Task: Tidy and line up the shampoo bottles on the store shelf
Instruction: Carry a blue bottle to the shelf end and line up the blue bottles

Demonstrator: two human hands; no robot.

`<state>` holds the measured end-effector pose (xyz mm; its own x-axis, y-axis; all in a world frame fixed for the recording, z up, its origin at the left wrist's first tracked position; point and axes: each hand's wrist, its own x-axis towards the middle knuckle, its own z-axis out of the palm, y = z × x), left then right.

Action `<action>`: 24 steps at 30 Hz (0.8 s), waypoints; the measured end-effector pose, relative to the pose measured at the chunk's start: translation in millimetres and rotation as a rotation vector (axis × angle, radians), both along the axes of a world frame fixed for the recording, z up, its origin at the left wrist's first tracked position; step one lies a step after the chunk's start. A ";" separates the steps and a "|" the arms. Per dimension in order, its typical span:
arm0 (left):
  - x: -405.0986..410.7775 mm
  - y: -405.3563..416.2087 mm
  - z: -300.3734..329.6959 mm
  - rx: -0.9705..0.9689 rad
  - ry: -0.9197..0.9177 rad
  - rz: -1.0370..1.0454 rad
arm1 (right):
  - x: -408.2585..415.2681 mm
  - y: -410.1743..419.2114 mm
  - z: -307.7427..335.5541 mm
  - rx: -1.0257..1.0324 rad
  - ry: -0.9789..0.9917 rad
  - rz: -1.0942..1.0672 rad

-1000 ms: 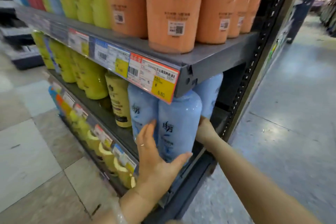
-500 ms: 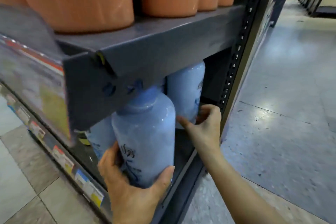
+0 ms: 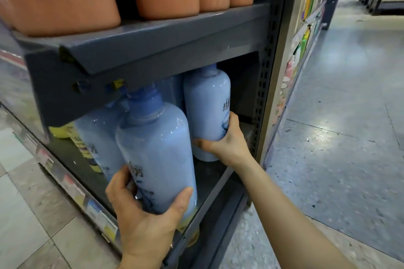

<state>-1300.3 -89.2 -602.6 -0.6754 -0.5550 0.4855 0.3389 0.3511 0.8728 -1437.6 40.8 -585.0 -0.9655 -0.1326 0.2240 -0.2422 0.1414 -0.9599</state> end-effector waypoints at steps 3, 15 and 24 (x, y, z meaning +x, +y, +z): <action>0.2 -0.2 1.3 -0.016 -0.014 0.008 | 4.6 0.5 1.4 -0.009 -0.002 0.009; -2.2 0.4 -3.3 0.029 -0.008 0.002 | 18.7 -4.3 0.2 0.034 -0.046 0.092; -5.6 -0.7 -3.3 0.006 0.040 0.003 | 0.6 24.2 -0.7 -0.235 -0.268 0.446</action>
